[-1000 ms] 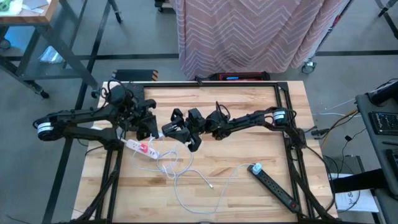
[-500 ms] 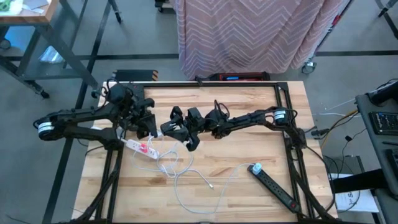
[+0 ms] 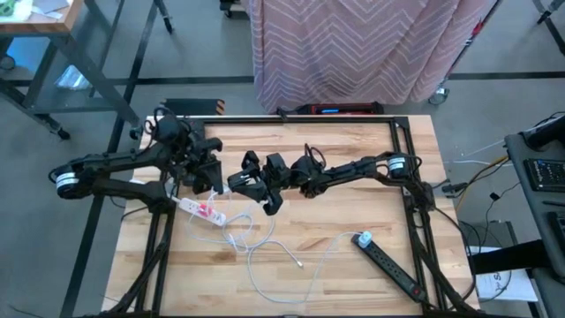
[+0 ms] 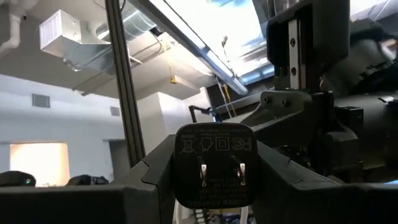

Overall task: Insert USB
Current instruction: Insert the white USB cable into the black charger adapter

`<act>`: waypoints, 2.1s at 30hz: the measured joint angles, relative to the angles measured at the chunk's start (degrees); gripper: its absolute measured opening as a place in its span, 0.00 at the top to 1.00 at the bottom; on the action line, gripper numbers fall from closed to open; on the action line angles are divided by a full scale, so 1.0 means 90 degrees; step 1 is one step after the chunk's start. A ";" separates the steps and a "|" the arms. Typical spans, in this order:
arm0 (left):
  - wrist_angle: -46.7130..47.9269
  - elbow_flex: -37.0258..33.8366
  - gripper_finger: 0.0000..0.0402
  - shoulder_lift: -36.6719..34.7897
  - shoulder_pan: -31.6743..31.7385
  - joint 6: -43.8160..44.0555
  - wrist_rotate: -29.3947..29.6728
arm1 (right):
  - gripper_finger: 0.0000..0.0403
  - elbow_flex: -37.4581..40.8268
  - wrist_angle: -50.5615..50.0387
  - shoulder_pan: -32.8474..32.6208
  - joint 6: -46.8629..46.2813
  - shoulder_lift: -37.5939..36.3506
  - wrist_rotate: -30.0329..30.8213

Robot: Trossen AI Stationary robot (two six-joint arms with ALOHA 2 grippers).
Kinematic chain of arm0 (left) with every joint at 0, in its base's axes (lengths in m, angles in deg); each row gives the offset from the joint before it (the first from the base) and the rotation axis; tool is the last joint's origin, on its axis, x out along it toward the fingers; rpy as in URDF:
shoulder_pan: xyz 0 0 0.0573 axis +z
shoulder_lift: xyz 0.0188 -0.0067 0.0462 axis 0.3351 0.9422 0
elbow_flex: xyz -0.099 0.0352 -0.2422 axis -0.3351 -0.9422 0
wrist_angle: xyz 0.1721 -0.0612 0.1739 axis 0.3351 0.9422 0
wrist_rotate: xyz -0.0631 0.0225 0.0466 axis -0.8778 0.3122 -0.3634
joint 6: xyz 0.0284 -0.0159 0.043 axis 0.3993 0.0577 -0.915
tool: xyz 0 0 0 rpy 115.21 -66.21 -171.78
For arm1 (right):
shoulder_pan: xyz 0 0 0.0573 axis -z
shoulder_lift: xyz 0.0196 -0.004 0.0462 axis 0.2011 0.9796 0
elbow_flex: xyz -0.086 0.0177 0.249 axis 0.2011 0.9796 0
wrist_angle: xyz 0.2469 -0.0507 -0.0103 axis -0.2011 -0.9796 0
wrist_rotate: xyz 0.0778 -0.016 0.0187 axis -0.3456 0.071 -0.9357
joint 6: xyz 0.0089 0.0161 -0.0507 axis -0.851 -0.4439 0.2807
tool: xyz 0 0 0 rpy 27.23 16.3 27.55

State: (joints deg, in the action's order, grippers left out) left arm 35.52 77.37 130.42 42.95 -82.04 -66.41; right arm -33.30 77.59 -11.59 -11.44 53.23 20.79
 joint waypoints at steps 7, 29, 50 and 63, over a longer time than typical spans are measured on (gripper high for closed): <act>0.0005 0.0113 1.00 0.0168 0.0002 0.0014 -0.0226 | 0.68 -0.0002 0.0040 -0.0002 0.0058 0.0000 0.0025; -0.0021 -0.0268 0.72 -0.1152 0.0119 0.2013 0.0650 | 0.68 -0.0011 0.0095 0.0008 -0.0132 -0.0017 -0.0340; 0.1007 -0.1972 0.70 -0.3393 0.0167 0.3428 0.4634 | 0.68 0.0369 -0.2810 0.0236 0.2977 -0.1406 -0.1231; 0.5394 -0.0078 0.61 -0.2695 0.0155 0.6680 0.4346 | 0.68 0.0381 -0.6203 -0.0612 0.7986 -0.2410 0.2355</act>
State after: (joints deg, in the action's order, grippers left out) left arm 84.07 76.66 106.17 44.35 -21.92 -27.29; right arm -29.87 21.77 -17.10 60.44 31.54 41.98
